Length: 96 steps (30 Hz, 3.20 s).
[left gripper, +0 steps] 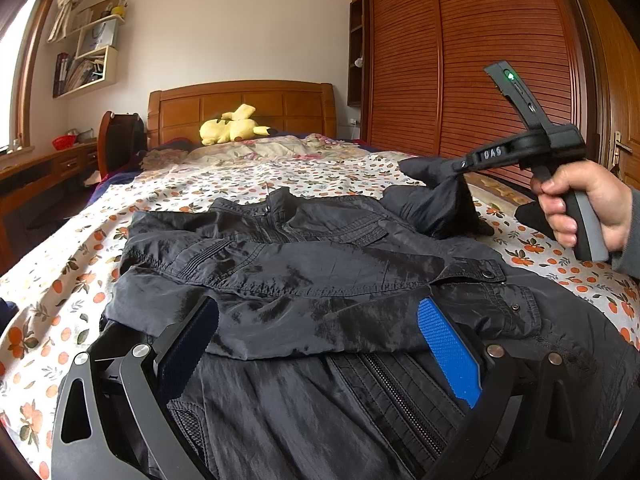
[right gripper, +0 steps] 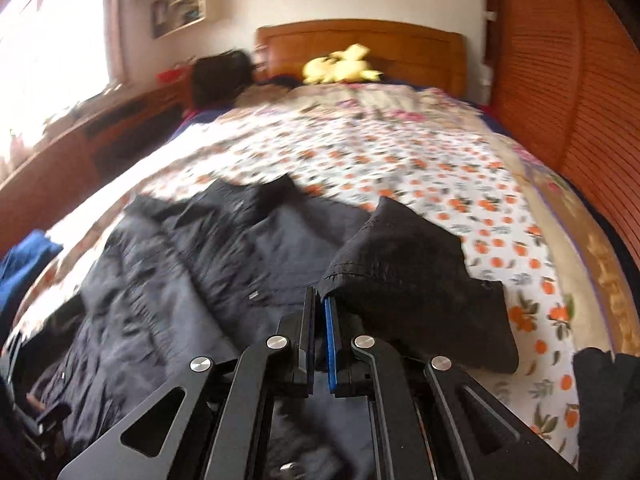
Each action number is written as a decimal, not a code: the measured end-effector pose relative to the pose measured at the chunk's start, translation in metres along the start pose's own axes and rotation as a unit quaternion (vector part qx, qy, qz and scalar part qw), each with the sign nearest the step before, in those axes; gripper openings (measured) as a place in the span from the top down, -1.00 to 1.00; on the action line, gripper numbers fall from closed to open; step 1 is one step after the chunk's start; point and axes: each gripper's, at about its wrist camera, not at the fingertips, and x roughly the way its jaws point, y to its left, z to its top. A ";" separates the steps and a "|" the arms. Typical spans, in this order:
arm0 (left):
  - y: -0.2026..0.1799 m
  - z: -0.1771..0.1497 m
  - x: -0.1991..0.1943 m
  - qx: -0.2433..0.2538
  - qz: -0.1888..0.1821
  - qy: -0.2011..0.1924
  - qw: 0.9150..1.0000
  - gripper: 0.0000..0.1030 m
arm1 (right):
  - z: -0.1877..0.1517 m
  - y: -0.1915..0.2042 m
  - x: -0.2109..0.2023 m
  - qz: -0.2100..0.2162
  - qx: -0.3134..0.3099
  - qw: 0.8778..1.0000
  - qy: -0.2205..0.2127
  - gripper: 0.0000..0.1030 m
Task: Fold large clothes
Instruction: 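Close the right tool on the sleeve cuff and lift it, then lay the sleeve across the jacket body and open the right tool, then regrasp the sleeve with the right tool and smooth it across the body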
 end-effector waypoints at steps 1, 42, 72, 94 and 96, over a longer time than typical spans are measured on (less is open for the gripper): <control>0.000 0.000 0.000 0.000 0.000 0.000 1.000 -0.95 | -0.004 0.008 0.004 0.007 -0.009 1.000 0.013 0.91; 0.001 -0.001 0.000 0.003 0.001 0.006 1.000 -0.95 | -0.051 -0.106 0.077 -0.137 0.017 0.984 0.110 0.39; 0.031 0.000 -0.061 -0.008 0.026 0.008 1.000 -0.95 | 0.011 0.091 -0.042 -0.006 -0.108 0.992 -0.070 1.00; 0.036 -0.004 -0.064 -0.007 0.034 0.020 0.999 -0.95 | -0.066 0.112 -0.042 0.030 -0.057 0.998 0.002 0.62; 0.034 -0.004 -0.062 -0.004 0.033 0.022 0.999 -0.95 | -0.073 0.106 -0.042 0.029 -0.047 0.998 0.002 0.60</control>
